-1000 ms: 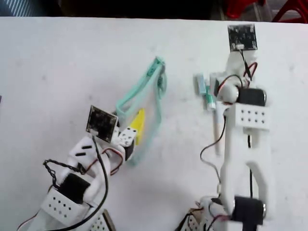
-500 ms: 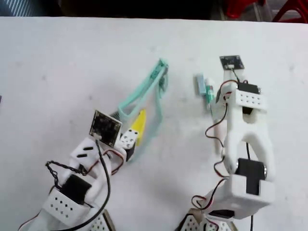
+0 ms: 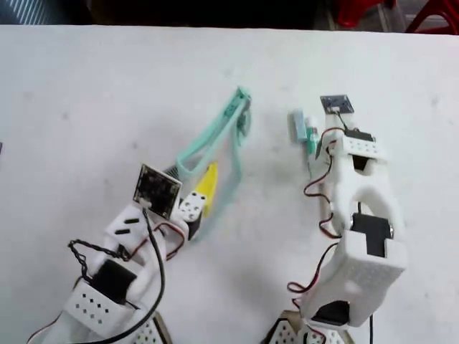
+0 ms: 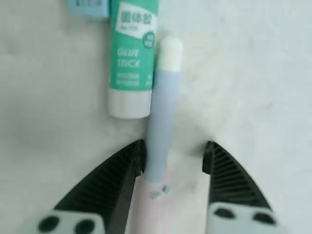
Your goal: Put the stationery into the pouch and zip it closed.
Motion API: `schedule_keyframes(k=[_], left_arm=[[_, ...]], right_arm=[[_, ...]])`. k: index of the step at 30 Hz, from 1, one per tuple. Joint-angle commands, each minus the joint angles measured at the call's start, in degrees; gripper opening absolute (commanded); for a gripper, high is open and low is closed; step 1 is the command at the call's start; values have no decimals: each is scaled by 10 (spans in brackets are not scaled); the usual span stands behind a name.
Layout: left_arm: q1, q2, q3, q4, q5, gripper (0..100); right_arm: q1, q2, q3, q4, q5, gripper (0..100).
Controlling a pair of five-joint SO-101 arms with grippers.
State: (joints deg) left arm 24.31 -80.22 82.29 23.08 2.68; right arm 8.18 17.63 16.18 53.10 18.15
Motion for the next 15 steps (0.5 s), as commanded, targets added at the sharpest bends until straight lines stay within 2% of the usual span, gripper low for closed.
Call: schedule_keyframes(k=[1, 3, 8, 15], left_arm=[[2, -8, -4, -17, -8, 68], [2, -8, -4, -17, -8, 68], [3, -8, -4, -15, -8, 68], [3, -8, -4, -15, -8, 68]], right_arm=[[-7, 5, -22, -17, 4, 61], [-5, 5, -26, -17, 4, 9], [1, -10, -26, -11, 4, 17], [21, -195, -18, 66, 4, 16]])
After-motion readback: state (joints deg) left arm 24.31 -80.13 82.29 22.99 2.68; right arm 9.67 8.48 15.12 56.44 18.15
